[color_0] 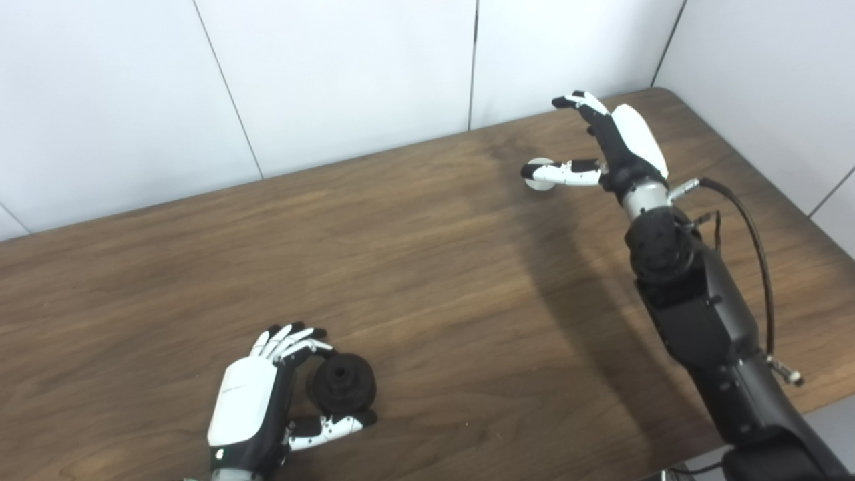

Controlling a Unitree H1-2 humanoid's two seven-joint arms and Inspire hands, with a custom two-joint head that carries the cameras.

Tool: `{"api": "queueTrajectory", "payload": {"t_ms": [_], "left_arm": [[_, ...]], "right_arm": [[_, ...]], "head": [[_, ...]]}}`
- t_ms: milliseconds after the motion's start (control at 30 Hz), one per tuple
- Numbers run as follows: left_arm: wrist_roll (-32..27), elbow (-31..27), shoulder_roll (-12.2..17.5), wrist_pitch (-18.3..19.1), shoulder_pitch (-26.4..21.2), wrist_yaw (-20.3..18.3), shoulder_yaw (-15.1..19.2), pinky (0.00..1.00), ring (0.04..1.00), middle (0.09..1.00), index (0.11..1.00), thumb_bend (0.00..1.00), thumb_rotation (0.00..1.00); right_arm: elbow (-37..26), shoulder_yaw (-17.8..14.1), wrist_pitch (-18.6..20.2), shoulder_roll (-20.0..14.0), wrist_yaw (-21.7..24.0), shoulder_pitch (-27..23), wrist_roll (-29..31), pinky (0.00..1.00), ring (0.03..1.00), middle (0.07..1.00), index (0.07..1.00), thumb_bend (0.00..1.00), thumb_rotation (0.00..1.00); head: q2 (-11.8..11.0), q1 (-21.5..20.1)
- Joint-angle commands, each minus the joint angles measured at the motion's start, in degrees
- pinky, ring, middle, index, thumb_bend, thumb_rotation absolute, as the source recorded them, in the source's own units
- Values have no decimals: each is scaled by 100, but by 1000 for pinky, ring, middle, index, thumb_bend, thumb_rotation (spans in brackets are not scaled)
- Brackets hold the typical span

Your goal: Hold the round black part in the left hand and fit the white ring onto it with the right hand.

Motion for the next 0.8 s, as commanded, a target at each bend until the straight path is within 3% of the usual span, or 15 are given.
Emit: {"api": "queueTrajectory", "payload": {"t_ms": [0,233,433,767], "left_arm": [[86,389,269,334,394,-443,11,942,875,784,486,521,48],[114,346,275,347,422,-447,2,938,873,781,486,521,48],[120,328,251,369,437,-447,2,940,873,778,486,522,48],[193,341,236,374,417,-429,-20,932,867,779,486,522,49]], "right_arm": [[87,22,43,-227,79,-365,-51,839,963,974,819,717,320],[888,312,139,-493,469,-788,-378,837,971,978,804,762,284],[1474,608,142,-692,1157,-1181,-881,947,1000,980,796,828,361],[1993,781,140,-603,1454,-1486,-1037,975,1000,965,759,857,300]], "head": [[8,-2],[29,43],[46,87],[33,147]]}}
